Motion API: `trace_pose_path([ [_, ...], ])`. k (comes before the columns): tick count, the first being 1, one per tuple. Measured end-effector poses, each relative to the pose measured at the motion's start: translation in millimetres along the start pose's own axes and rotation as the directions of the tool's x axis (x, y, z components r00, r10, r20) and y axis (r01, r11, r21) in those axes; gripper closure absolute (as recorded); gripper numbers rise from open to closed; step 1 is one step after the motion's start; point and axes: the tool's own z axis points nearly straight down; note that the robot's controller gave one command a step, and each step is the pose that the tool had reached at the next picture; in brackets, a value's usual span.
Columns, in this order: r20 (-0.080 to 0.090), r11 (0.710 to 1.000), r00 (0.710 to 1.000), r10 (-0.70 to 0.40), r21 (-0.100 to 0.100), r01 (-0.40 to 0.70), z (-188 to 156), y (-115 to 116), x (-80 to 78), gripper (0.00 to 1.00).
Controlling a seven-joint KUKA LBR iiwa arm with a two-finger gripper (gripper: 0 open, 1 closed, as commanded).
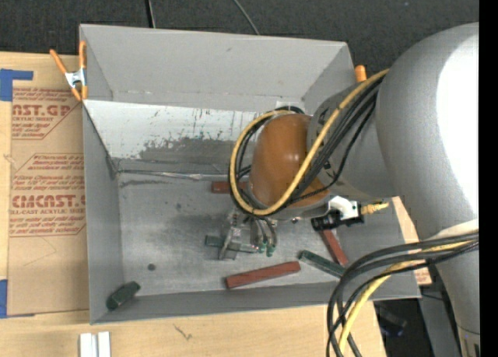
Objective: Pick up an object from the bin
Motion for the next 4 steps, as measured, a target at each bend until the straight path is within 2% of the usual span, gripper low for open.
trace_pose_path([
  [3, -0.001, 1.000, 1.000, 0.000, 0.001, 0.000, -23, 0, 0.5, 1.00],
  [4, -0.008, 1.000, 1.000, 0.000, 0.003, 0.000, -35, -1, 2.1, 1.00],
])
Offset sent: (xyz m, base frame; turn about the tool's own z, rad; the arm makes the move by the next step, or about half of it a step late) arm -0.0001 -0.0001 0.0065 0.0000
